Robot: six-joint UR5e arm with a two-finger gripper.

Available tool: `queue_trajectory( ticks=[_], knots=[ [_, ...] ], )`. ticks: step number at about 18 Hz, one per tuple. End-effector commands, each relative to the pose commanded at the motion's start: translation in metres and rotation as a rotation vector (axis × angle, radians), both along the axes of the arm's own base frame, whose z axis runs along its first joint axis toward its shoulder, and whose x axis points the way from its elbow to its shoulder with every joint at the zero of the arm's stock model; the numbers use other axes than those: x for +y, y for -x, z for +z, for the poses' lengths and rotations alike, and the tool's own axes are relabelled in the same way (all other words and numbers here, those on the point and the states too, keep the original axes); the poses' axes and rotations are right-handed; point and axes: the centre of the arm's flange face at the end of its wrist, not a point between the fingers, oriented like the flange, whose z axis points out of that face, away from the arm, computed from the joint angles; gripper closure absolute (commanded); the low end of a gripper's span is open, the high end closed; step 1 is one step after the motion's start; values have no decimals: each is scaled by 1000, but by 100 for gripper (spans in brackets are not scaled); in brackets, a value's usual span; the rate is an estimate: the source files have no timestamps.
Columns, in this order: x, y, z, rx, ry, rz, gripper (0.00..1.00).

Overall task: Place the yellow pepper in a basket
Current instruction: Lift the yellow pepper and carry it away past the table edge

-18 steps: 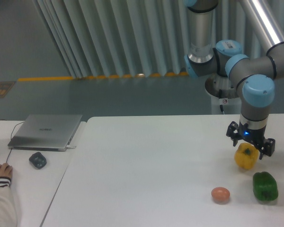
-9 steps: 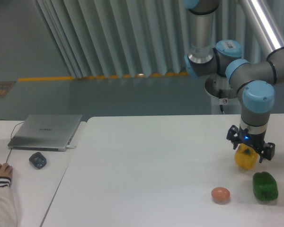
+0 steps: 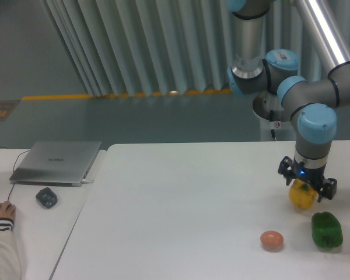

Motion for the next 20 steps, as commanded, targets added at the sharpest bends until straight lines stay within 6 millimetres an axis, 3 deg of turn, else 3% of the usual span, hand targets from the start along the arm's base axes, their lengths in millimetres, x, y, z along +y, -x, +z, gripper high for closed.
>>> queue_trajectory(
  ticks=[2, 5, 8, 12, 14, 18, 20],
  knots=[
    [0, 0, 0, -1, 1, 0, 14],
    [-1, 0, 3, 2, 2, -5, 46],
    [-1, -1, 4, 5, 5, -7, 67],
    [1, 1, 14, 16, -5, -10, 67],
    [4, 6, 30, 15, -4, -13, 67],
    [2, 19, 85, 63, -11, -103, 66],
    [2, 22, 88, 61, -27, -96, 66]
  ],
)
